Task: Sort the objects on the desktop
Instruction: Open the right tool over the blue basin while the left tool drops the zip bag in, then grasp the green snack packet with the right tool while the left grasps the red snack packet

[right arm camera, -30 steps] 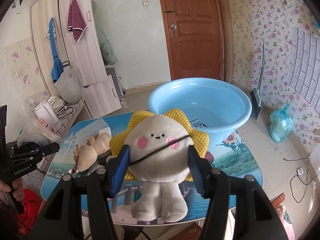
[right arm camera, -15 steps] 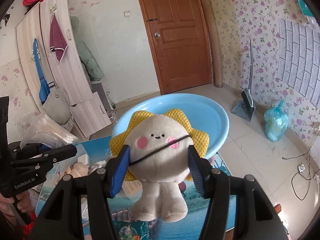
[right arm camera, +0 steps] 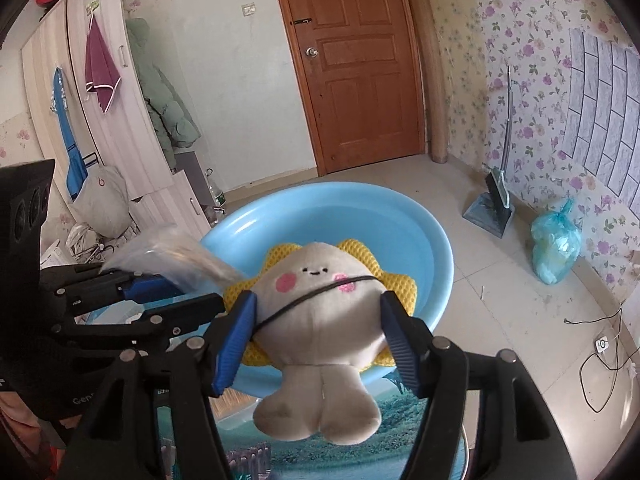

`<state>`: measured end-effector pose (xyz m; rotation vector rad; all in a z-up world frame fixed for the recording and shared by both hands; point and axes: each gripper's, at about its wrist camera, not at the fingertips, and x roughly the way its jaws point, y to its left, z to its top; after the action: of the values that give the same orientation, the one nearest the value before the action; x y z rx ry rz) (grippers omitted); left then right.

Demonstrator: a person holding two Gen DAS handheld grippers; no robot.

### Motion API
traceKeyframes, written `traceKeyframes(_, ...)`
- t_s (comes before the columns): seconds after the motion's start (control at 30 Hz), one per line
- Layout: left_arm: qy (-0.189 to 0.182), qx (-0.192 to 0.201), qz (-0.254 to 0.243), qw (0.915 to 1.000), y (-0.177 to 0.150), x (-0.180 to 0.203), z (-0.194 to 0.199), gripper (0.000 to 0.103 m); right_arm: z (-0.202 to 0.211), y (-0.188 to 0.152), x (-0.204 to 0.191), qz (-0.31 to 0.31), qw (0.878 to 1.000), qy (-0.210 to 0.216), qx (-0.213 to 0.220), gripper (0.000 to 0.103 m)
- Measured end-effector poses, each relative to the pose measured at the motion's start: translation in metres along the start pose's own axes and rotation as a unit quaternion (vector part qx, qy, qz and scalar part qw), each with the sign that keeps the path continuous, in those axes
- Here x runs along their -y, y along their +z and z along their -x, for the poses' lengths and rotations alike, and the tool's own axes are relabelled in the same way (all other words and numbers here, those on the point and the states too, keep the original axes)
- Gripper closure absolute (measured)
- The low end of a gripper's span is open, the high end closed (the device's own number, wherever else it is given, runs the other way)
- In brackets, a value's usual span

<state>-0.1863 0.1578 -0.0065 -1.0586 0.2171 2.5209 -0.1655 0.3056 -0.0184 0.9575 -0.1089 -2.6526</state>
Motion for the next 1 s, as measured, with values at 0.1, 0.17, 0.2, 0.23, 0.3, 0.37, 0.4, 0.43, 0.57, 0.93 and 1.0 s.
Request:
traceKeyframes(0.1, 0.004, -0.005, 0.012, 0.9999, -0.005, -0.006, 0.001, 0.063, 0.002, -0.002, 0.003, -0.003, 1.0, 0.005, 0.002, 0.039)
traceKeyframes(0.17, 0.002, -0.004, 0.016, 0.9999, -0.011, -0.01, 0.008, 0.058, 0.006, -0.003, 0.004, -0.014, 1.0, 0.005, 0.006, 0.039)
traceKeyframes(0.2, 0.003, -0.001, 0.014, 0.9999, -0.013, -0.01, 0.013, 0.057, 0.009, -0.004, 0.003, -0.016, 1.0, 0.002, 0.009, 0.039)
traceKeyframes(0.23, 0.006, 0.003, 0.011, 0.9999, -0.015, -0.009, 0.018, 0.056, 0.012, -0.005, 0.001, -0.018, 1.0, -0.001, 0.013, 0.039)
traceKeyframes(0.3, 0.011, 0.01, 0.008, 0.9999, -0.021, -0.009, 0.027, 0.054, 0.02, -0.008, -0.005, -0.016, 1.0, -0.008, 0.021, 0.039)
traceKeyframes(0.37, 0.009, 0.017, 0.012, 0.9997, -0.029, -0.01, 0.039, 0.053, 0.028, -0.012, -0.011, -0.016, 0.999, -0.014, 0.027, 0.039)
traceKeyframes(0.4, 0.009, 0.019, 0.014, 0.9997, -0.034, -0.011, 0.044, 0.053, 0.03, -0.014, -0.015, -0.017, 0.999, -0.015, 0.028, 0.039)
traceKeyframes(0.43, 0.008, 0.021, 0.016, 0.9996, -0.04, -0.012, 0.051, 0.053, 0.033, -0.016, -0.019, -0.016, 0.999, -0.017, 0.03, 0.039)
traceKeyframes(0.57, 0.018, 0.027, 0.02, 0.9993, -0.07, -0.023, 0.076, 0.048, 0.044, -0.03, -0.034, -0.018, 0.999, -0.026, 0.035, 0.039)
traceKeyframes(0.93, 0.029, 0.026, 0.053, 0.9978, -0.165, -0.076, 0.122, 0.038, 0.04, -0.086, -0.078, -0.007, 0.999, -0.046, -0.017, 0.039)
traceKeyframes(1.0, 0.016, 0.023, 0.063, 0.9976, -0.176, -0.086, 0.123, 0.037, 0.041, -0.095, -0.086, 0.005, 0.998, -0.048, -0.032, 0.039)
